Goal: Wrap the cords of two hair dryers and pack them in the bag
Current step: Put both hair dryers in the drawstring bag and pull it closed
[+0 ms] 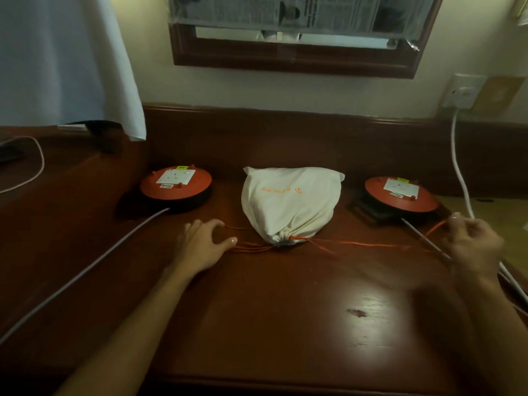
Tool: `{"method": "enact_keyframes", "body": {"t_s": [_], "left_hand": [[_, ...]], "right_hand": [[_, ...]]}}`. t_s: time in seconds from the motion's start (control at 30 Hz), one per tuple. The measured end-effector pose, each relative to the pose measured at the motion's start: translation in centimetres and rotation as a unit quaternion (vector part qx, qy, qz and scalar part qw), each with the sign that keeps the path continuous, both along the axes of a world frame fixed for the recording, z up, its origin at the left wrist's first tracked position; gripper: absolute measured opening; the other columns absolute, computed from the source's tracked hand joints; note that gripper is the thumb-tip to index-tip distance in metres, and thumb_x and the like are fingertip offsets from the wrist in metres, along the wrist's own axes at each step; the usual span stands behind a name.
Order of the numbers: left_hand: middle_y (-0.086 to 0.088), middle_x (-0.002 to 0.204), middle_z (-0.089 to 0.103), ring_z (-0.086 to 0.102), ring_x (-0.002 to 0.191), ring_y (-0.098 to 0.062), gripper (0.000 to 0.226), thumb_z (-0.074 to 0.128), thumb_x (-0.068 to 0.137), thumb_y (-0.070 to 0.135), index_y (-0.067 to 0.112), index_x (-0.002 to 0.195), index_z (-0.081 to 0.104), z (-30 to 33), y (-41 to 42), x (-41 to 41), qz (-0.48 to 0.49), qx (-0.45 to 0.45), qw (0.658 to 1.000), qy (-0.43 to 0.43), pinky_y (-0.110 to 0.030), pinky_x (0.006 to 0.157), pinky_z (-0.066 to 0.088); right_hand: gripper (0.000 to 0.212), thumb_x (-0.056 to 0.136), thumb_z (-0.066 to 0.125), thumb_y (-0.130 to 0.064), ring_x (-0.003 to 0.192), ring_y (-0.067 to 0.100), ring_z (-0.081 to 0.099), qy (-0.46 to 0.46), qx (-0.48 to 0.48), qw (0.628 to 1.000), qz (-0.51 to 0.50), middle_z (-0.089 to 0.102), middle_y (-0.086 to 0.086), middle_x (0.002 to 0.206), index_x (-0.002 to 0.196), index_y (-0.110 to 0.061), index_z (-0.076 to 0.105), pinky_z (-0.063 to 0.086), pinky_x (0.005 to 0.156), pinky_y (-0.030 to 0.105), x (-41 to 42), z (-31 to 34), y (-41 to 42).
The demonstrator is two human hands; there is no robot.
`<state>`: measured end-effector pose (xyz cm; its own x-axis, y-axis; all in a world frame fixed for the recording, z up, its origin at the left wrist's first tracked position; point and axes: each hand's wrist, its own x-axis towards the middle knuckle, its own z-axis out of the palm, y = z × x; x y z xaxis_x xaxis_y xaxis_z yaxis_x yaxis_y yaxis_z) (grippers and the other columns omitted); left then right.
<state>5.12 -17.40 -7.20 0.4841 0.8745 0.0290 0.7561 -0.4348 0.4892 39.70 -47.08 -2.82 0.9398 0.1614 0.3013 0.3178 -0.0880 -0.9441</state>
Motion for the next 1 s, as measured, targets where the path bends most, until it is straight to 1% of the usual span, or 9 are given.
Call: {"method": "enact_keyframes", "body": {"t_s": [0.1, 0.27, 0.4, 0.57, 0.63, 0.7, 0.83, 0.93, 1.0], "left_hand": [[0.000, 0.111, 0.052, 0.049, 0.112, -0.021, 0.025, 0.062, 0.093, 0.052, 0.027, 0.088, 0.061, -0.5, -0.5, 1.1, 0.007, 0.099, 0.994, 0.050, -0.039, 0.091, 0.047], [0.001, 0.089, 0.062, 0.059, 0.081, -0.016, 0.023, 0.062, 0.098, 0.036, 0.021, 0.082, 0.056, 1.2, -0.3, -0.7, -0.050, 0.053, 0.997, 0.014, -0.030, 0.067, 0.048], [0.009, 0.112, 0.055, 0.055, 0.111, -0.016, 0.020, 0.065, 0.093, 0.044, 0.035, 0.108, 0.057, 2.2, -0.3, -3.5, -0.093, 0.025, 0.983, 0.158, -0.037, 0.095, 0.047], [0.008, 0.111, 0.049, 0.047, 0.112, -0.016, 0.022, 0.067, 0.089, 0.051, 0.033, 0.093, 0.056, 4.9, -0.4, -5.1, -0.077, 0.133, 0.947, 0.281, -0.035, 0.096, 0.038], [0.006, 0.110, 0.050, 0.047, 0.110, -0.013, 0.016, 0.068, 0.090, 0.040, 0.031, 0.083, 0.057, 5.9, -0.3, -5.2, -0.073, 0.193, 0.962, 0.177, -0.037, 0.097, 0.037], [0.003, 0.105, 0.057, 0.051, 0.105, -0.014, 0.016, 0.069, 0.091, 0.026, 0.025, 0.080, 0.058, 7.2, -0.2, -5.4, -0.043, 0.175, 0.983, -0.038, -0.040, 0.093, 0.043], [-0.003, 0.076, 0.060, 0.066, 0.073, -0.017, 0.018, 0.062, 0.094, 0.005, 0.014, 0.080, 0.054, 10.0, 0.5, -5.4, 0.066, 0.060, 0.928, -0.362, -0.030, 0.071, 0.053], [-0.008, 0.075, 0.057, 0.059, 0.049, -0.015, 0.015, 0.066, 0.093, 0.007, 0.017, 0.090, 0.054, 11.9, 1.7, -5.2, 0.064, -0.038, 0.923, -0.378, -0.028, 0.050, 0.052], [-0.009, 0.087, 0.057, 0.056, 0.056, -0.016, 0.023, 0.069, 0.089, 0.005, 0.020, 0.096, 0.054, 13.9, 3.1, -4.9, 0.069, -0.037, 0.944, -0.322, -0.029, 0.048, 0.047]], "right_hand": [[0.016, 0.102, 0.057, -0.021, 0.052, 0.004, 0.045, 0.142, 0.208, 0.967, -0.033, 0.051, -0.003, 0.074, 0.086, -0.022, 0.054, 0.041, 0.051, 0.019, 0.5, 1.7, -0.2], [0.014, 0.099, 0.054, -0.008, 0.053, 0.004, 0.048, 0.208, 0.263, 0.941, 0.042, 0.050, -0.005, 0.072, 0.092, -0.020, 0.059, 0.044, 0.055, 0.020, 1.4, 1.3, -0.8], [0.015, 0.098, 0.056, -0.007, 0.063, 0.004, 0.053, 0.219, 0.262, 0.938, 0.052, 0.054, -0.005, 0.076, 0.094, -0.021, 0.061, 0.048, 0.061, 0.020, 1.7, 0.8, -0.8], [0.023, 0.099, 0.051, -0.002, 0.057, 0.004, 0.057, 0.233, 0.263, 0.934, 0.064, 0.054, -0.003, 0.075, 0.093, -0.022, 0.058, 0.047, 0.060, 0.022, 1.8, -0.1, -0.9], [0.022, 0.099, 0.052, -0.003, 0.056, 0.004, 0.060, 0.241, 0.255, 0.935, 0.055, 0.057, -0.003, 0.075, 0.095, -0.023, 0.060, 0.048, 0.063, 0.025, 1.9, -0.6, -0.9], [0.020, 0.099, 0.054, -0.006, 0.061, 0.005, 0.063, 0.247, 0.249, 0.935, 0.051, 0.060, -0.004, 0.078, 0.096, -0.024, 0.062, 0.052, 0.069, 0.025, 1.8, -1.0, -0.9], [0.018, 0.100, 0.055, -0.009, 0.077, 0.008, 0.067, 0.251, 0.228, 0.940, 0.048, 0.067, -0.004, 0.087, 0.098, -0.025, 0.063, 0.054, 0.076, 0.025, 1.2, -0.7, -0.7], [0.017, 0.100, 0.055, -0.010, 0.081, 0.009, 0.068, 0.229, 0.204, 0.949, 0.075, 0.071, -0.001, 0.096, 0.103, -0.024, 0.065, 0.052, 0.075, 0.025, 1.3, 0.0, -0.5], [0.017, 0.100, 0.056, -0.009, 0.074, 0.008, 0.065, 0.208, 0.186, 0.954, 0.108, 0.073, 0.001, 0.095, 0.101, -0.022, 0.066, 0.049, 0.070, 0.024, 1.4, 0.9, -0.2]]}}
